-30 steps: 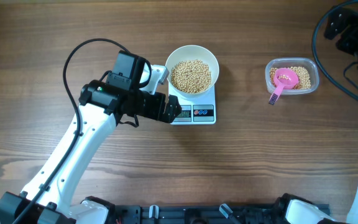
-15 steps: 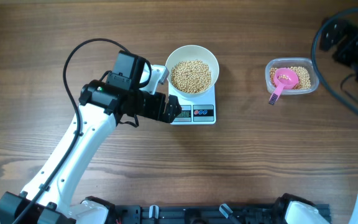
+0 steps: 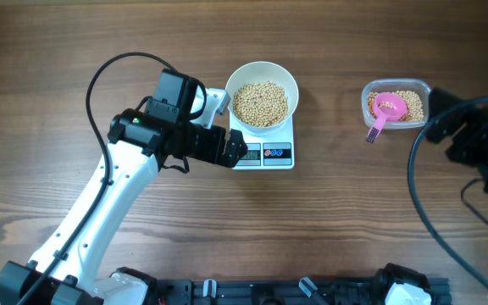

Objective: Scoop item into bowl and weigh 150g on scale

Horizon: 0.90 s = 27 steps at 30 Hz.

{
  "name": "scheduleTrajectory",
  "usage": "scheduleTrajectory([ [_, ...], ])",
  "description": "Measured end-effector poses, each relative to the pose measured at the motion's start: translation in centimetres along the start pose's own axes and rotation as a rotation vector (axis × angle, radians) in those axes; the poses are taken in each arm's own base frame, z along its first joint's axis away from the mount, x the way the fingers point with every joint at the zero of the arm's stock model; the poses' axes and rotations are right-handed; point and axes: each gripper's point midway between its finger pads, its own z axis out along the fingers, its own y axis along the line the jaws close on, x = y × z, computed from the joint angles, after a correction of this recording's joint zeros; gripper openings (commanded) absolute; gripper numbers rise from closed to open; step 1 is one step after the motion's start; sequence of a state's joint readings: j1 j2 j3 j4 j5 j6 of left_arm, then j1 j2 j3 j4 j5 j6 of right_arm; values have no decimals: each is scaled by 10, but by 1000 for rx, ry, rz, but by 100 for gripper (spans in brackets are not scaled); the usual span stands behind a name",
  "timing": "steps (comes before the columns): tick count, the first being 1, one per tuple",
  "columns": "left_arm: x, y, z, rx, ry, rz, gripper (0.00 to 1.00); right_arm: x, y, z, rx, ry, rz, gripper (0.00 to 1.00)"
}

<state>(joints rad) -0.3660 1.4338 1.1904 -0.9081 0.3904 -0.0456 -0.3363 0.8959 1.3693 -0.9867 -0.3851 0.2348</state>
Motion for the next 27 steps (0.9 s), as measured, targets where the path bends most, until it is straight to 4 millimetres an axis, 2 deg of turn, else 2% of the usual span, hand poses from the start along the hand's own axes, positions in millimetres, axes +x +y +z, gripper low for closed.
scheduleTrajectory([
  [5,0,0,0,0,0,0,100,61,-13,-5,76,248,228,100],
  [9,0,0,0,0,0,0,100,82,-25,-10,173,319,349,100],
  [14,0,0,0,0,0,0,100,82,-37,-11,244,307,370,100],
  [23,0,0,0,0,0,0,100,82,-43,-7,268,321,352,100],
  [27,0,0,0,0,0,0,100,66,-43,2,239,274,264,100],
])
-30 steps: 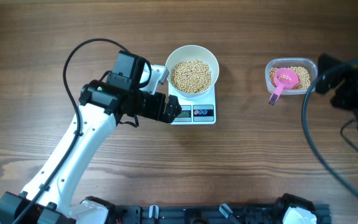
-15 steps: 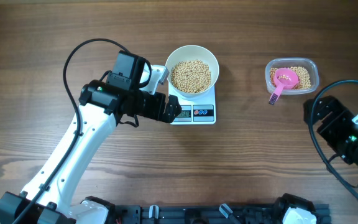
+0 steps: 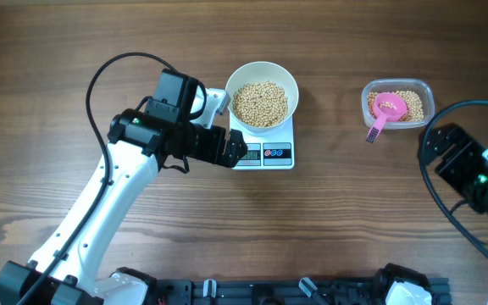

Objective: Scoop item into bowl and weigh 150g on scale

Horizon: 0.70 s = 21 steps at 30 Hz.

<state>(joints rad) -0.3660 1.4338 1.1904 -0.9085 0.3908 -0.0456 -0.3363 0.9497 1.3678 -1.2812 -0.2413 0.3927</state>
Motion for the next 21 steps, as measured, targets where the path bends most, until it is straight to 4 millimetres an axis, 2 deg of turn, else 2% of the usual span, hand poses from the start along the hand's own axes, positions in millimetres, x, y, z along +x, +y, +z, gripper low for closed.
scheduleTrajectory([
  [2,0,0,0,0,0,0,100,-9,4,0,-15,-39,-48,100],
  [4,0,0,0,0,0,0,100,-28,14,1,-55,-148,-167,100],
  [7,0,0,0,0,-1,0,100,-30,23,3,-93,-214,-266,100],
  [11,0,0,0,0,-1,0,100,-18,30,18,-155,-303,-375,100],
  [16,0,0,0,0,0,0,100,-4,36,28,-239,-532,-502,100],
  [19,0,0,0,0,-1,1,100,21,30,40,-271,-587,-583,100],
  [21,0,0,0,0,0,0,100,29,25,47,-272,-609,-601,100],
])
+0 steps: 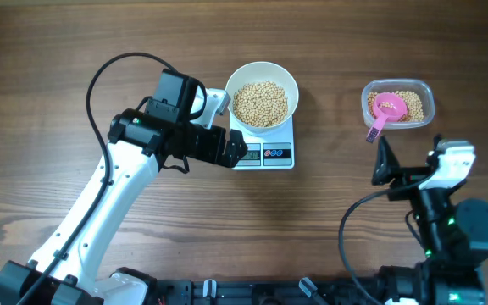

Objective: Scoop item into bowl and weigh 150g on scale

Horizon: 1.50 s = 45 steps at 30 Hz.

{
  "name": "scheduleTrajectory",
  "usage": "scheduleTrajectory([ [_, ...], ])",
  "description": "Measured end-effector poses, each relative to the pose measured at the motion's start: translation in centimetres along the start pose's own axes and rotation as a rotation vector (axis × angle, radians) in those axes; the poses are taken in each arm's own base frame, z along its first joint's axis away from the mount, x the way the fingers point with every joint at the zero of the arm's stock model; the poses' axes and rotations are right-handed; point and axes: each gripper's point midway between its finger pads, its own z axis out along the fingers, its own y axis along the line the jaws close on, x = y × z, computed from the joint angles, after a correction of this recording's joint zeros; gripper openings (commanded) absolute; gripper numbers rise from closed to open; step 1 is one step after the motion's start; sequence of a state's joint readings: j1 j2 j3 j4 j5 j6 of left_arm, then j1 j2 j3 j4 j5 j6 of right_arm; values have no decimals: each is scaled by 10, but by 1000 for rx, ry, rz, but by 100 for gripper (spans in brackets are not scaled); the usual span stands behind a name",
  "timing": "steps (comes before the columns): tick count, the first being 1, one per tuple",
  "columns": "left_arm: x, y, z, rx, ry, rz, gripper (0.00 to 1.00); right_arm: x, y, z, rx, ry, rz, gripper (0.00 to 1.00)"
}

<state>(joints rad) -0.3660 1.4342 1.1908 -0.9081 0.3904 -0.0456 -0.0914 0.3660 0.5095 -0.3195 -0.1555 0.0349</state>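
Observation:
A white bowl heaped with soybeans stands on the white scale. My left gripper rests over the scale's front left corner by the display, its dark fingers close together with nothing between them. At the right, the pink scoop lies in a clear container that holds a few beans, its handle sticking out over the front left rim. My right gripper hangs below the container, pointing left, and looks like a single dark tip that holds nothing.
The left arm runs diagonally from the front left to the scale. The right arm's base and cables fill the front right corner. A black rail runs along the front edge.
The right arm has moved from the table's right edge to the front right. Its gripper now points left, below the container. The left arm, bowl, scale and scoop have not moved.
At first the right arm was folded at the right edge, beside the container. Then it stood lower along that edge, and now it stands at the front right. The scoop stayed in the container, the bowl of beans on the scale, and the left gripper at the display.

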Motion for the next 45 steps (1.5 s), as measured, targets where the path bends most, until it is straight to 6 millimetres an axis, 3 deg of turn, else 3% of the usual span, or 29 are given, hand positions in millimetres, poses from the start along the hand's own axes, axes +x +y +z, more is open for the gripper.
scheduleTrajectory([
  [3,0,0,0,0,0,0,100,17,0,-4,5,-30,-22,100],
  [9,0,0,0,0,0,0,100,19,-7,-9,46,-126,-50,99],
  [24,0,0,0,0,1,0,100,59,-10,4,50,-209,-71,100],
  [32,0,0,0,0,0,0,100,86,-2,14,11,-159,-69,100],
  [45,0,0,0,0,0,0,100,86,-3,14,19,-159,-91,100],
])
